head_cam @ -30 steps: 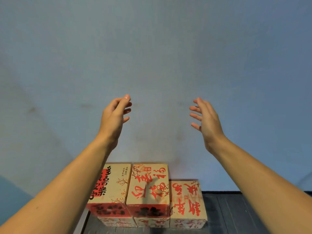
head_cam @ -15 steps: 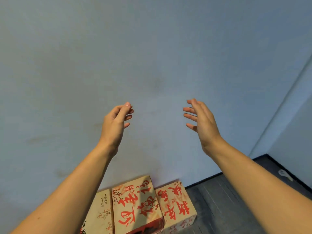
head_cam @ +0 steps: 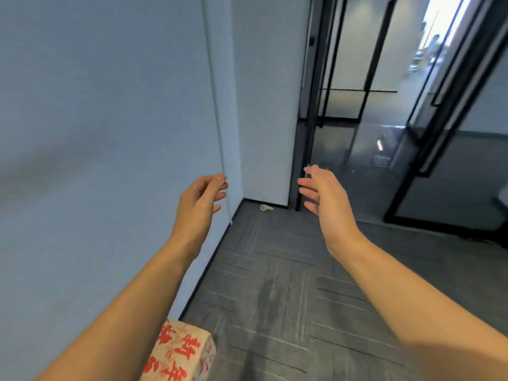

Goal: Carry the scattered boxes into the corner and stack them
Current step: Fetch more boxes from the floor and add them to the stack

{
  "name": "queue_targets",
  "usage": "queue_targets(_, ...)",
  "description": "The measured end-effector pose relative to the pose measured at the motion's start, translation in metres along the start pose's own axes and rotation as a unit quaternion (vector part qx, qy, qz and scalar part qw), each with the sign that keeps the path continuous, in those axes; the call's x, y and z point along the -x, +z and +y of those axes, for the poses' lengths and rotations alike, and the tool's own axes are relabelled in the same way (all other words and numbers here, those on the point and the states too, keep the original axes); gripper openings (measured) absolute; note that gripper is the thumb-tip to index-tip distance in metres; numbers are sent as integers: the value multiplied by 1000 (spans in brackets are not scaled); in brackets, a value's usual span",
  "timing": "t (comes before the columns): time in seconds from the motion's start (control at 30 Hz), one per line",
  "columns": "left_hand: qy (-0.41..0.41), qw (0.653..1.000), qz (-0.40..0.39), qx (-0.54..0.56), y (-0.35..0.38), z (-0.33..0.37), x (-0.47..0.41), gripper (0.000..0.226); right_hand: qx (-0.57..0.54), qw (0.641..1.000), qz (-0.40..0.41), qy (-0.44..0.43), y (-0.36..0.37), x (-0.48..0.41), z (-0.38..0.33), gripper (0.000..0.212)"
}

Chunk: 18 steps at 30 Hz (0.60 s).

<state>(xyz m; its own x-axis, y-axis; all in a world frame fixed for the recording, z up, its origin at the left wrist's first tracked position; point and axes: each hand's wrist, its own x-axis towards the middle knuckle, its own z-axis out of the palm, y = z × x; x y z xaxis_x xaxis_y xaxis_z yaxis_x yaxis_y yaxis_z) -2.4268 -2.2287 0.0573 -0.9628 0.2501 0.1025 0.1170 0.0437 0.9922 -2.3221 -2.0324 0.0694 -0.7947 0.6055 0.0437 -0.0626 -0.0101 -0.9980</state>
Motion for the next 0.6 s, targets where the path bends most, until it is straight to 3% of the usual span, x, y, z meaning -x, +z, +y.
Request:
queue_targets(0.27,19,978,-201,46,255,47,40,23,14,980,196,-31,-247,28,-26,25)
queue_targets(0.6,28,919,-387,63,526,75,152,31,32,923,381,-44,-514,109,-45,32)
